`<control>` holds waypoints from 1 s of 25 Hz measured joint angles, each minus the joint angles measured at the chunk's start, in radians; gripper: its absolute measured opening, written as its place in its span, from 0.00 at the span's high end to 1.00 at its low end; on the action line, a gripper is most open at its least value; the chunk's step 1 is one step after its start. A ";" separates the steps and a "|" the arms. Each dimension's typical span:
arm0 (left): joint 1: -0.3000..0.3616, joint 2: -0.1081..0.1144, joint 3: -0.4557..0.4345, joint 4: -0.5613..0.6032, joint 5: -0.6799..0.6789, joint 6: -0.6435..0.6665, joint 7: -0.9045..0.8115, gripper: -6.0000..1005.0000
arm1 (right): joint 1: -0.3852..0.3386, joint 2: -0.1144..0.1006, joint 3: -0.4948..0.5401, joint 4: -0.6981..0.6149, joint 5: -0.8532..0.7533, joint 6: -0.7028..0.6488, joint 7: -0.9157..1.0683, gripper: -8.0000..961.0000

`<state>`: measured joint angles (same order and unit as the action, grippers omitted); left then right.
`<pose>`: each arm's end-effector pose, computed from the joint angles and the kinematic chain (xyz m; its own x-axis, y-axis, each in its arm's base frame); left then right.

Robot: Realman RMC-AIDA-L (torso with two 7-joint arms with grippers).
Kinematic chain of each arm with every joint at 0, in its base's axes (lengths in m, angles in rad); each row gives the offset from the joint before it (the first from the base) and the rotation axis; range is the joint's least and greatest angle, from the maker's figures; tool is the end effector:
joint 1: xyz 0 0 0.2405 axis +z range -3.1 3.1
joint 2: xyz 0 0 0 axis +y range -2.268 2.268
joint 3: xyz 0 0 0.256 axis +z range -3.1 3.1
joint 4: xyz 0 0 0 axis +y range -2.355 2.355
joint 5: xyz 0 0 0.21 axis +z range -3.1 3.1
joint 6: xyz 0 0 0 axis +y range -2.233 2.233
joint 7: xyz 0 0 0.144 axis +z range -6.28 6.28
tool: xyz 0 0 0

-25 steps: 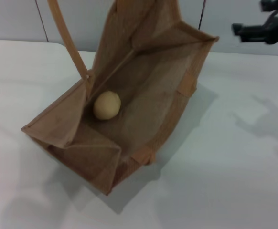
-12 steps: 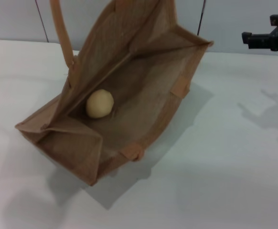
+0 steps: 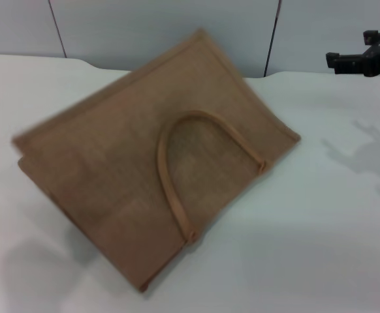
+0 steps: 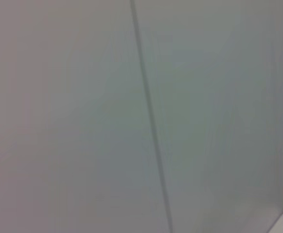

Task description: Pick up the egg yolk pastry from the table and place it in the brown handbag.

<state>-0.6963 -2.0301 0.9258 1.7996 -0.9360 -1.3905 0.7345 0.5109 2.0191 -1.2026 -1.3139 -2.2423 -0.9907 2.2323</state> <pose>-0.0439 0.3852 0.1668 0.8949 0.0739 0.4402 0.3680 -0.6801 -0.6340 0.1827 0.4198 0.0715 0.8729 -0.3608 -0.3284 -0.4869 -0.6007 -0.6341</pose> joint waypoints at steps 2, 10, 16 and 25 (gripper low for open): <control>0.005 -0.001 0.000 -0.023 -0.037 0.010 0.026 0.20 | 0.001 0.002 0.000 0.004 0.000 0.011 0.000 0.07; 0.162 -0.007 0.017 -0.122 -0.229 0.263 0.245 0.12 | -0.052 0.010 -0.031 0.022 0.059 0.196 -0.033 0.07; 0.270 -0.013 0.021 -0.360 -0.604 0.416 0.641 0.12 | -0.168 0.011 -0.173 0.029 0.390 0.519 -0.298 0.07; 0.335 -0.015 0.279 -0.712 -1.146 0.622 1.361 0.13 | -0.185 0.010 -0.407 0.152 0.706 0.948 -0.540 0.07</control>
<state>-0.3613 -2.0448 1.2051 1.0871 -2.0816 -0.7683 2.0950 0.3262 2.0290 -1.6095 -1.1617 -1.5367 -0.0423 1.6919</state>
